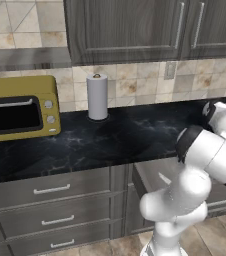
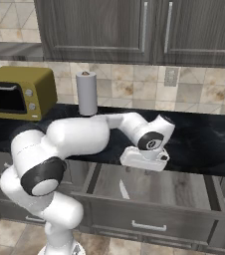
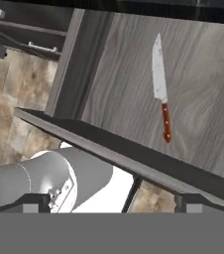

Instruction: Pick up the metallic utensils from the counter and place them in the open drawer. Make sure not to pick up any wooden utensils.

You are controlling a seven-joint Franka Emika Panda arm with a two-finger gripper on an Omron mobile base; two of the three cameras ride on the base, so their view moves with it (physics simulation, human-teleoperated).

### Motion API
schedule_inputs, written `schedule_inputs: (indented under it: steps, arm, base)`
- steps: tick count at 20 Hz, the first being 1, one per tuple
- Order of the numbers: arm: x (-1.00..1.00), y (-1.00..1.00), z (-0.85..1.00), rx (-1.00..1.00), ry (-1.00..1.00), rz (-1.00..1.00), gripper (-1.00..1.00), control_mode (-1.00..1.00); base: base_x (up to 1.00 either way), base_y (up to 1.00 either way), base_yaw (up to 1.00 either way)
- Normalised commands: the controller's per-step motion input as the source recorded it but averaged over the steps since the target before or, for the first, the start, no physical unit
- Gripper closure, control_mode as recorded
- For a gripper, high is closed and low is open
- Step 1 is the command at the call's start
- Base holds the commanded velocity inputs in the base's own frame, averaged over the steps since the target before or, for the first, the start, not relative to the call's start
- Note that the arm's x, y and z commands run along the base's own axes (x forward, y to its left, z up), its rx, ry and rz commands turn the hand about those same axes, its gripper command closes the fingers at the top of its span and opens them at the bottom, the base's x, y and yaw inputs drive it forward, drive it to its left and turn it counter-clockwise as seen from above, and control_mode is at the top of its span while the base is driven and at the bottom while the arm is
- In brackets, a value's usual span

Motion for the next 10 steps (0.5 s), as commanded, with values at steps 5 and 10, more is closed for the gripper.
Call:
schedule_inputs:
  steps: [5, 10]
  arm:
    - [-0.72, 0.93, 0.55, -0.08, 0.05, -0.18, -1.0, -1.0]
    - [-0.75, 0.7, 0.53, -0.13, 0.03, -0.13, -1.0, -1.0]
  base:
    - [0.0, 0.0, 0.0]
    - [0.0, 0.0, 0.0]
